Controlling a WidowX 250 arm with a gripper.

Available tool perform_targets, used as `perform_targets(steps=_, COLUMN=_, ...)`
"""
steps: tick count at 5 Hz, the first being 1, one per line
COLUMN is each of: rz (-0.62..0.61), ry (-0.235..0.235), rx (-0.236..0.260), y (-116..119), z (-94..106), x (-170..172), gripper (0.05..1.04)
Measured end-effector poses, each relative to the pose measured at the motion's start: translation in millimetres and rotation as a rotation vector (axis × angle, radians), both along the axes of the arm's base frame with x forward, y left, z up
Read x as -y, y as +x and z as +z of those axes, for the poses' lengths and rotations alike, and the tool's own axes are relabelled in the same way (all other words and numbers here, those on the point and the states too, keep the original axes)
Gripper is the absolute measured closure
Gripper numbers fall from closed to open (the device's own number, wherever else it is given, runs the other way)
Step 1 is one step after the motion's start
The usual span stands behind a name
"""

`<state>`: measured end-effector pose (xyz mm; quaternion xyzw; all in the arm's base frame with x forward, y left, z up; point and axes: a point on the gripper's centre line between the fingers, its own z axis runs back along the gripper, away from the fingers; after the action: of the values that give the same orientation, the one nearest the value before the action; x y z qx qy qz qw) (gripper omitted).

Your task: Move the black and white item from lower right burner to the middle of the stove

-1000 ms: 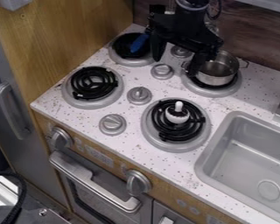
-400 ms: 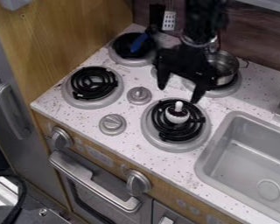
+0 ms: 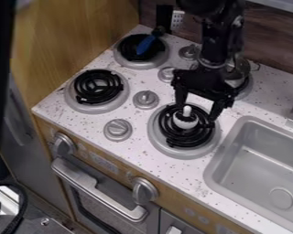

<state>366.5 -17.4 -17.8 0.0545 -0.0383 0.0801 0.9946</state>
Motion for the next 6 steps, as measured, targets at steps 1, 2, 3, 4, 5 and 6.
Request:
perform_targets(steps=1, rz=0.025, ry=0.012, rx=0.014, y=7.4, z=1.2, x=-12.2, gripper=0.087)
perform_targets(steps=2, rz=0.036, ry=0.027, rx=-0.007, y=12.2, z=-6.7, x=-20.2, gripper=0.087)
perform_targets(steps=3, rz=0.046, ry=0.021, rx=0.0, y=18.6, z=-11.5, x=-24.9, gripper=0.087)
perform_targets(steps=4, rz=0.049, ry=0.006, rx=-0.019, y=16.6, z=-20.3, x=-22.5, gripper=0.087)
perform_targets(steps=5, rz=0.05, ry=-0.01, rx=-0.034, y=20.0, z=-32.1, x=-14.4, gripper=0.142)
perform_targets(steps=6, rz=0.051, ry=-0.012, rx=-0.034, y=20.0, z=-33.3, x=-14.2, gripper=0.421)
